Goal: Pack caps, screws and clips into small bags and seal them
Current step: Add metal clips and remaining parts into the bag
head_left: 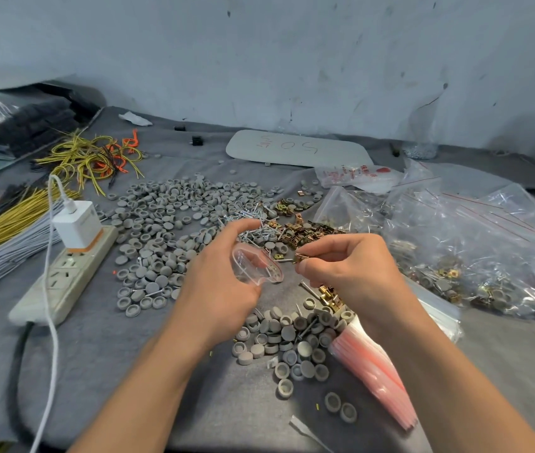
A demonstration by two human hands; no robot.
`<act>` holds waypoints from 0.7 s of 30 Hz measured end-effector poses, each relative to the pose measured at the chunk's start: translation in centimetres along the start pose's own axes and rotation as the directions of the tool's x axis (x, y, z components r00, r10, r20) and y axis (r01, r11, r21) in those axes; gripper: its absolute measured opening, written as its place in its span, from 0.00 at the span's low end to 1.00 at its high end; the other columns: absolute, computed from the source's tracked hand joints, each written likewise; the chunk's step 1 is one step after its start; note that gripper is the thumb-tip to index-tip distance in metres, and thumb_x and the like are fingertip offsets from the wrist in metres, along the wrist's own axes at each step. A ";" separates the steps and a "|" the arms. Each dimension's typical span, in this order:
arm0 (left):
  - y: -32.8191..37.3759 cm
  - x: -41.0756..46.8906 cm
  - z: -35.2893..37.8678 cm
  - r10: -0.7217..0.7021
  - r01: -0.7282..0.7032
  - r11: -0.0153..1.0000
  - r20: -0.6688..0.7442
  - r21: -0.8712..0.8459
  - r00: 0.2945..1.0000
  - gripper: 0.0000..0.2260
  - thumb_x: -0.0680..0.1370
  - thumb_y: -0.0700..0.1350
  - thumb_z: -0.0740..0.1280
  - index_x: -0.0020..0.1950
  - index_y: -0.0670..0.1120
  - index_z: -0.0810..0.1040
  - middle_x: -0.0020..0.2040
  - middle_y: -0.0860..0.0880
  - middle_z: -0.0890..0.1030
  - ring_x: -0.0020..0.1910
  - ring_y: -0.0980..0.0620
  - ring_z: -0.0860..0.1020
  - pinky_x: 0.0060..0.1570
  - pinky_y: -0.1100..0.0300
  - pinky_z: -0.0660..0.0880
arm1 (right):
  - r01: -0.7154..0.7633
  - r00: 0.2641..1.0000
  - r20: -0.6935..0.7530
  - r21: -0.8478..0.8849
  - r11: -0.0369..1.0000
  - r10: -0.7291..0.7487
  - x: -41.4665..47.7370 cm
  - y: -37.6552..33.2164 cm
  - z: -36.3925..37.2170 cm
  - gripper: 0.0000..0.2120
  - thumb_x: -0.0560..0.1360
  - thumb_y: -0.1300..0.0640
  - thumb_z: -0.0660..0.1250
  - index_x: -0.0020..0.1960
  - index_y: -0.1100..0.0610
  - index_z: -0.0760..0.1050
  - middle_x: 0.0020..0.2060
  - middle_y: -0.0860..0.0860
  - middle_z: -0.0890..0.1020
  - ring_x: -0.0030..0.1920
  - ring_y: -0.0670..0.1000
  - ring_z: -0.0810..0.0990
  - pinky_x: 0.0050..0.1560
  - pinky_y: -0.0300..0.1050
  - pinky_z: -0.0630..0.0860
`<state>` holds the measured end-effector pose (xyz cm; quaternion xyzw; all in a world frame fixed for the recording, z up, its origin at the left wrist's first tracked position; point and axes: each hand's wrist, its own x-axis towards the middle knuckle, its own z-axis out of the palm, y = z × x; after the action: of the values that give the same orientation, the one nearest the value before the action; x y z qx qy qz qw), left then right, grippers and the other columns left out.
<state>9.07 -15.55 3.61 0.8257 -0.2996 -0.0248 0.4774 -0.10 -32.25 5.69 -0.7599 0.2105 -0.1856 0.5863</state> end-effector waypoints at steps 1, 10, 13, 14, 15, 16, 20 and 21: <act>0.0 0.0 0.0 0.001 -0.001 1.000 0.005 0.002 1.000 0.39 0.70 0.31 0.75 0.67 0.68 0.70 0.46 0.59 0.83 0.25 0.61 0.76 0.23 0.67 0.69 | 0.032 0.999 -0.021 -0.029 0.999 -0.033 -0.1 -0.1 0.1 0.12 0.68 0.63 0.81 0.40 0.46 0.87 0.34 0.51 0.87 0.33 0.49 0.84 0.43 0.53 0.83; 0.3 0.0 0.3 0.049 -0.050 0.999 0.092 0.005 0.995 0.45 0.66 0.30 0.73 0.68 0.73 0.67 0.48 0.62 0.83 0.36 0.60 0.82 0.28 0.63 0.76 | 0.398 0.913 -0.012 -0.196 0.896 -0.408 -1.2 -0.6 3.2 0.08 0.69 0.63 0.81 0.41 0.51 0.88 0.34 0.41 0.86 0.34 0.42 0.84 0.36 0.35 0.78; 0.1 0.0 0.2 0.073 -0.071 0.997 0.087 -0.026 0.994 0.44 0.67 0.32 0.74 0.69 0.73 0.67 0.48 0.60 0.84 0.36 0.57 0.83 0.31 0.59 0.79 | 0.373 0.927 -0.012 -0.077 0.925 -0.375 -1.1 -0.9 3.8 0.11 0.72 0.67 0.76 0.48 0.52 0.89 0.39 0.43 0.88 0.40 0.43 0.87 0.45 0.42 0.85; -0.1 0.1 0.1 0.069 -0.065 0.996 0.074 -0.056 0.995 0.44 0.66 0.32 0.75 0.70 0.72 0.67 0.48 0.59 0.83 0.36 0.57 0.83 0.30 0.59 0.78 | 0.348 0.937 -0.039 -0.005 0.937 -0.348 -0.9 -1.0 3.7 0.12 0.73 0.67 0.74 0.50 0.52 0.89 0.41 0.44 0.89 0.41 0.45 0.88 0.47 0.45 0.85; -0.3 0.2 0.0 0.067 -0.063 0.995 0.053 -0.083 0.996 0.45 0.66 0.32 0.75 0.70 0.71 0.67 0.48 0.60 0.83 0.38 0.57 0.83 0.31 0.61 0.78 | 0.331 0.942 -0.082 0.043 0.943 -0.327 -0.8 -1.1 3.6 0.12 0.74 0.67 0.74 0.49 0.52 0.88 0.40 0.45 0.89 0.42 0.46 0.88 0.47 0.46 0.86; -0.4 0.2 -0.1 0.067 -0.065 0.994 0.020 -0.093 0.998 0.45 0.66 0.32 0.77 0.71 0.71 0.66 0.48 0.61 0.82 0.40 0.59 0.82 0.32 0.62 0.77 | 0.318 0.943 -0.124 0.064 0.946 -0.309 -0.7 -1.2 3.5 0.10 0.74 0.64 0.74 0.47 0.50 0.88 0.39 0.46 0.88 0.41 0.46 0.88 0.46 0.47 0.85; -0.4 0.3 -0.4 0.062 -0.067 0.997 -0.165 -0.026 0.984 0.51 0.66 0.41 0.82 0.76 0.73 0.56 0.52 0.61 0.77 0.48 0.63 0.78 0.41 0.67 0.73 | 0.212 0.977 -0.016 -0.057 0.976 -0.213 -1.1 -1.1 3.3 0.13 0.69 0.39 0.74 0.44 0.47 0.86 0.36 0.47 0.87 0.38 0.50 0.85 0.42 0.56 0.83; -0.4 0.2 -0.4 0.078 -0.080 0.997 -0.198 -0.002 0.977 0.53 0.65 0.44 0.82 0.77 0.72 0.53 0.54 0.62 0.75 0.50 0.64 0.77 0.45 0.67 0.71 | 0.171 0.984 0.053 -0.070 0.983 -0.168 -1.3 -1.1 3.7 0.17 0.66 0.36 0.74 0.47 0.46 0.85 0.37 0.46 0.87 0.38 0.50 0.85 0.44 0.57 0.83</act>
<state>9.58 -15.23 3.56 0.8092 -0.2829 0.0750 0.5095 0.87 -28.33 5.78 -0.8005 0.1382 -0.2092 0.5444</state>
